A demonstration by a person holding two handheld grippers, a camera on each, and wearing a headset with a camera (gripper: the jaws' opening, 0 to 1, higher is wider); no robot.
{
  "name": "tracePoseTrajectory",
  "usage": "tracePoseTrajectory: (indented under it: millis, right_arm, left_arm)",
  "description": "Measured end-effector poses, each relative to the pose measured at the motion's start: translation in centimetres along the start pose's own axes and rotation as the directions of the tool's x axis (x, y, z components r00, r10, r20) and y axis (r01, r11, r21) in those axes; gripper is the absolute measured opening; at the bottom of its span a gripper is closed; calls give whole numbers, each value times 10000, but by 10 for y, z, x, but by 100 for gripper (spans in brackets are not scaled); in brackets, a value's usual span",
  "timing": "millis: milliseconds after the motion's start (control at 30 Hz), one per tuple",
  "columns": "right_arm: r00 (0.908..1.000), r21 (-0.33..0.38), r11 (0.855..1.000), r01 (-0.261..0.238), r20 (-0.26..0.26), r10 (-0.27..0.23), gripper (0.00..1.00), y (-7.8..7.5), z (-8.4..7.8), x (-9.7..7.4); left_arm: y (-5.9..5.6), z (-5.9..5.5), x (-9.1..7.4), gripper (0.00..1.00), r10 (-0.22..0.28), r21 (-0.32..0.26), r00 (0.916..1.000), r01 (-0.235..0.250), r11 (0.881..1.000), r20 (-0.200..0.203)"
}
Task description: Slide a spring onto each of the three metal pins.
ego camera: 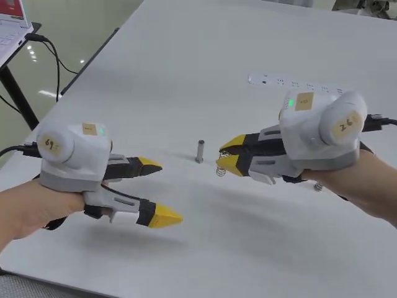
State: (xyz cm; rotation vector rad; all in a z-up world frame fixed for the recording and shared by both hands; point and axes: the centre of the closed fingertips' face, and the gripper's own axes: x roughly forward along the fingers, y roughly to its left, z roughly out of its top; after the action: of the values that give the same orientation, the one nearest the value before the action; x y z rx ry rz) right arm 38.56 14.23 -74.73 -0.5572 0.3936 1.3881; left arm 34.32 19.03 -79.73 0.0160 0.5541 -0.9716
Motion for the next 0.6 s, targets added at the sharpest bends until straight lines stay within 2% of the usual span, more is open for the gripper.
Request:
tracePoseTrajectory:
  millis: [400,600]
  right_arm:
    - [9999,3,10000,30,-117,-30,7,-10,1,10]
    - [9988,-22,9989,470,-134,-470,7,-27,7,16]
  left_arm:
    - [8,-3,-11,87,341,-394,9993,-336,9987,126]
    - [10,-1,-13,95,450,-448,9988,-441,9980,212]
